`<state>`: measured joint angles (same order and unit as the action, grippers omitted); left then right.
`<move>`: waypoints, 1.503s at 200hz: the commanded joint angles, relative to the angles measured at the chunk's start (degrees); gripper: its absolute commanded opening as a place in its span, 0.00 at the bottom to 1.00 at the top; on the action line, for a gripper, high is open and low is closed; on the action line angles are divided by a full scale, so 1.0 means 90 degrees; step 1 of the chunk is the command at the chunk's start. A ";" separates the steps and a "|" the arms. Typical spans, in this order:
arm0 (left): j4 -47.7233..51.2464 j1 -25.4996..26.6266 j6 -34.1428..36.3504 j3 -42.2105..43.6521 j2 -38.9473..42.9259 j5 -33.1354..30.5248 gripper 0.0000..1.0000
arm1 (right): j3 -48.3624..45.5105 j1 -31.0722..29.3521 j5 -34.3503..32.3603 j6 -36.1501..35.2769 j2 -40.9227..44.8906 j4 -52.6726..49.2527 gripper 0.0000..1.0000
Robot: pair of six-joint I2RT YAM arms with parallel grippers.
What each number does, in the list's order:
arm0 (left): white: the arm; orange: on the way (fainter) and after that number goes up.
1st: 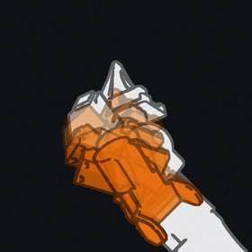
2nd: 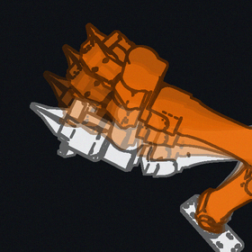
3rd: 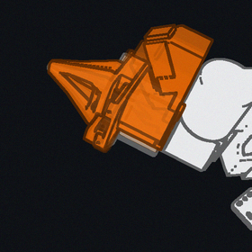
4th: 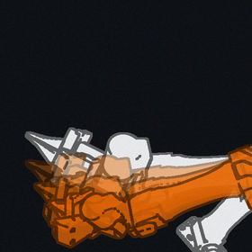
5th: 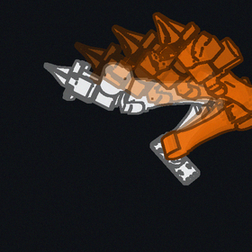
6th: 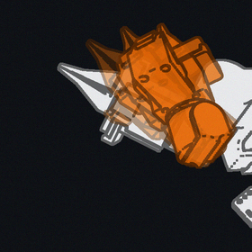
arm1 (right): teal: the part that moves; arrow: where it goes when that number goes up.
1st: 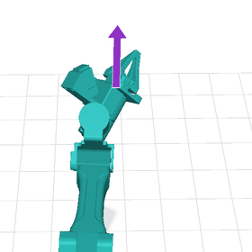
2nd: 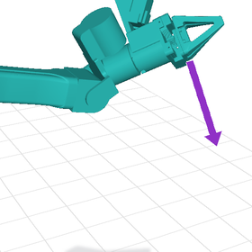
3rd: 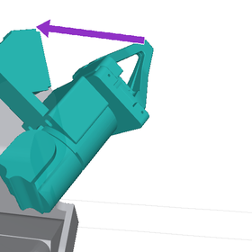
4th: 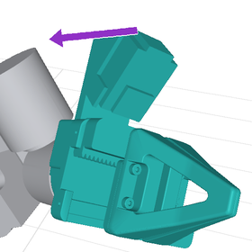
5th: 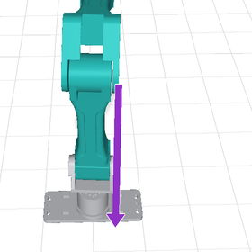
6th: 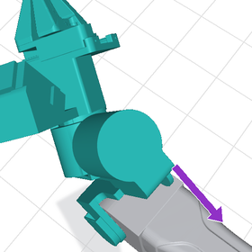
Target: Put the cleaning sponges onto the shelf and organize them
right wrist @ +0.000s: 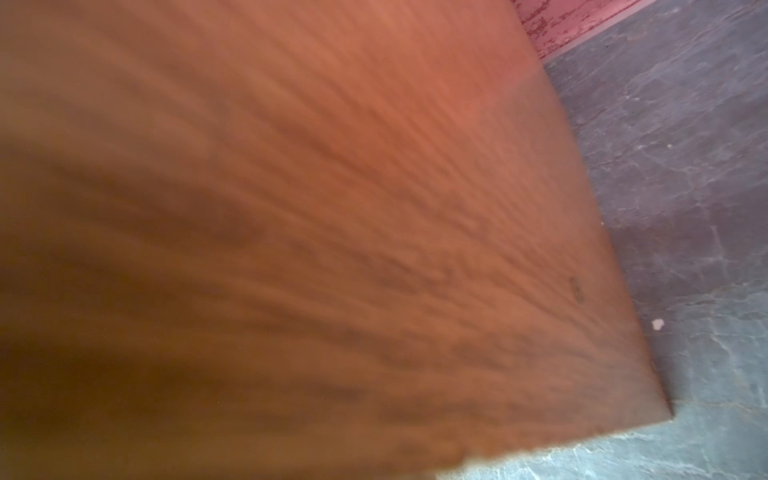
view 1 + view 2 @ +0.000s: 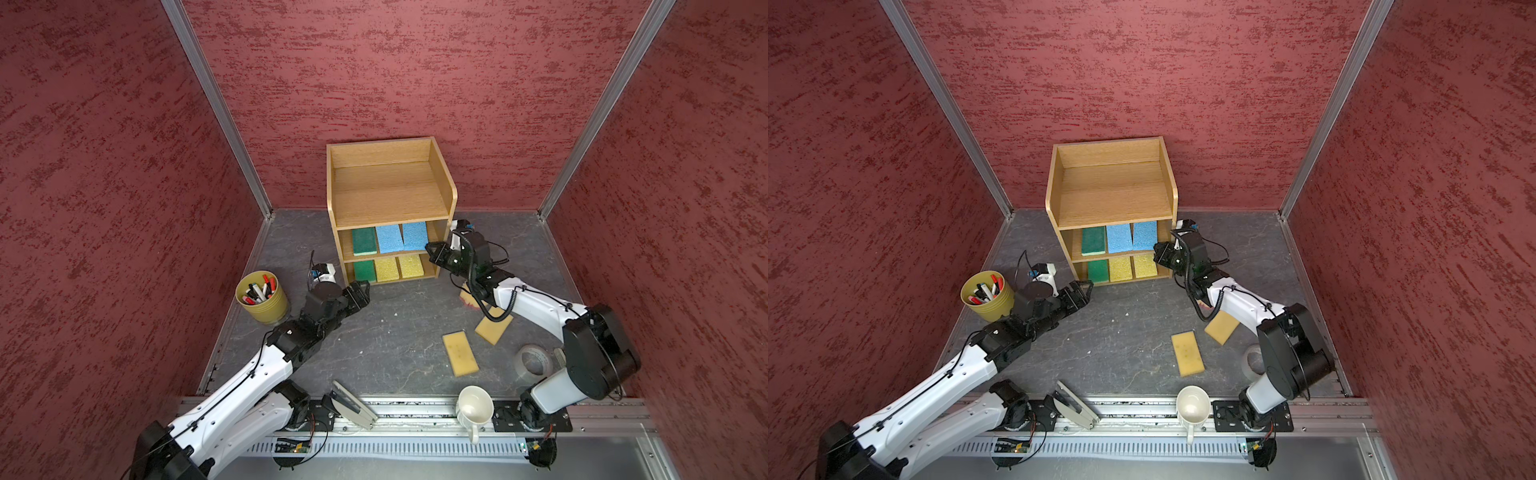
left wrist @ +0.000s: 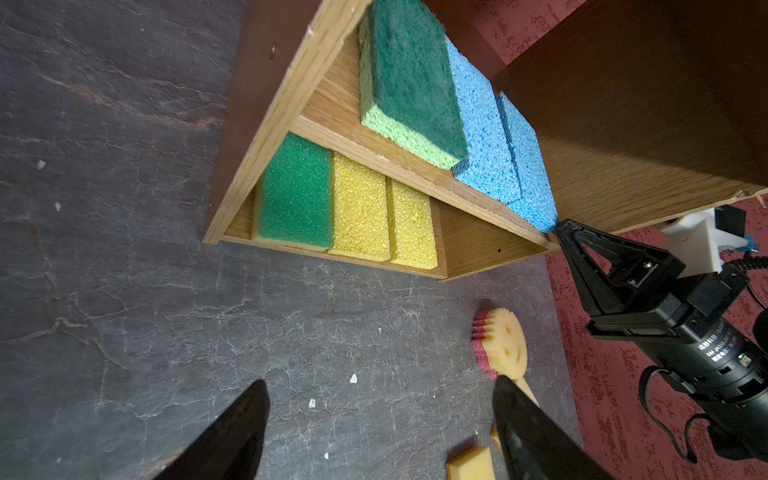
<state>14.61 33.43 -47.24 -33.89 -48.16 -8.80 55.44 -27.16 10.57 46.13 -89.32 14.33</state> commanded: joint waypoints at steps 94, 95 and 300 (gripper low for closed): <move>-0.0128 -0.0022 0.0066 -0.0150 0.0078 0.0049 0.84 | 0.0254 0.0040 -0.0477 -0.0154 -0.0198 -0.0191 0.00; -0.0129 -0.0017 0.0065 -0.0150 0.0078 0.0044 0.84 | 0.0255 0.0044 -0.0479 -0.0154 -0.0195 -0.0193 0.00; -0.0127 0.0006 0.0041 -0.0065 0.0173 0.0040 0.85 | 0.0388 -0.0182 -0.1317 -0.0818 0.0203 -0.0449 0.22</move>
<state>14.09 33.43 -47.27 -33.98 -47.31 -8.82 56.58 -27.90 2.90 40.97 -86.59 11.62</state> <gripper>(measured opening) 0.848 0.187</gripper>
